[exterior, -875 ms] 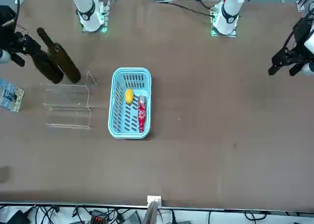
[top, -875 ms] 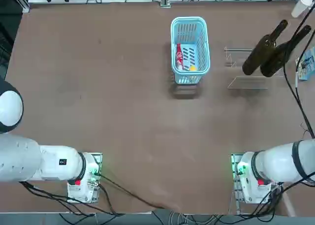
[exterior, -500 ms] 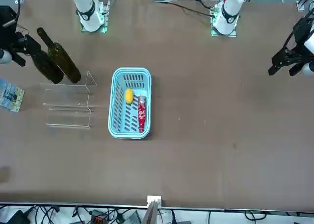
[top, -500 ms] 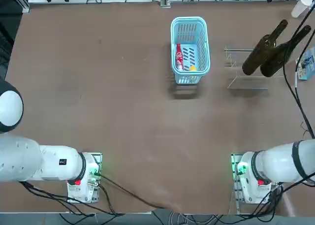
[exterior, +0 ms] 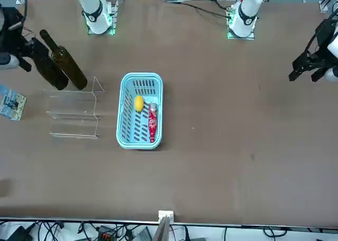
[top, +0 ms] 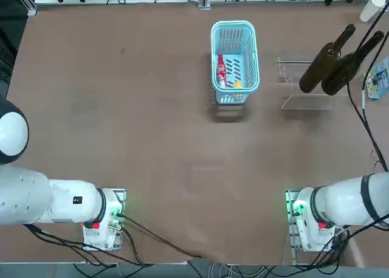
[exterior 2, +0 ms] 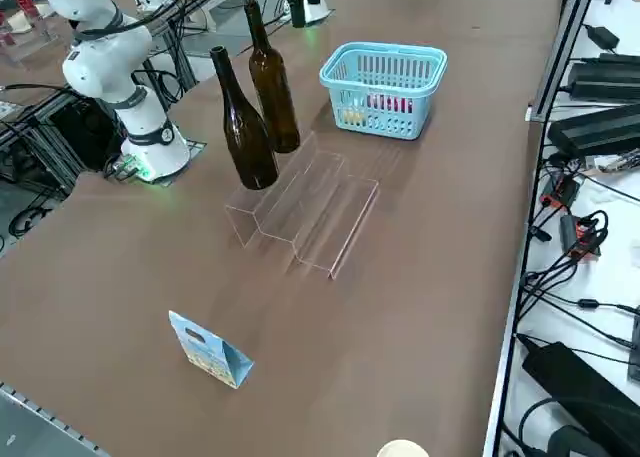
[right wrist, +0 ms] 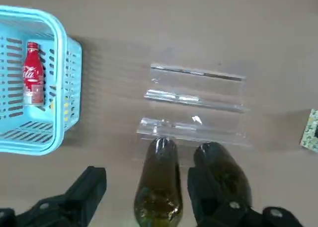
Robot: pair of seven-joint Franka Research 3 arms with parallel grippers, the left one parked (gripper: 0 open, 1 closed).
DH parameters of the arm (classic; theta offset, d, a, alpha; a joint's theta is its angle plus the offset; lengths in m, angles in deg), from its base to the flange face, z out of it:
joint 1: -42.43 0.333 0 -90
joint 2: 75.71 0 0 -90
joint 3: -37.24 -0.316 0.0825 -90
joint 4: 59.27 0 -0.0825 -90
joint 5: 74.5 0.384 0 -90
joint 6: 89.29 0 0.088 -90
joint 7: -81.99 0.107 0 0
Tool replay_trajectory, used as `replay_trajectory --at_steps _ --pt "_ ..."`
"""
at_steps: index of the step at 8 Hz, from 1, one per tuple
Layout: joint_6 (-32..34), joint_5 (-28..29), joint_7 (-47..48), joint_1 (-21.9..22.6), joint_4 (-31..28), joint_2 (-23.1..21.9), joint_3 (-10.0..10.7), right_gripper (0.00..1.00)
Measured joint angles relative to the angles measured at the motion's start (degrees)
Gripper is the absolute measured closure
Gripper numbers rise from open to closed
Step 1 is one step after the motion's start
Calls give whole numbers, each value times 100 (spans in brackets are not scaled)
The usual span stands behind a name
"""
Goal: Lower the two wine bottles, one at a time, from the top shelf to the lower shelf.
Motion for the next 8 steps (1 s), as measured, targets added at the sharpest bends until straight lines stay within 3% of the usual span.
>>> replay_trajectory --at_steps 8 --pt "325 -129 30 2 -922 -695 -16 4"
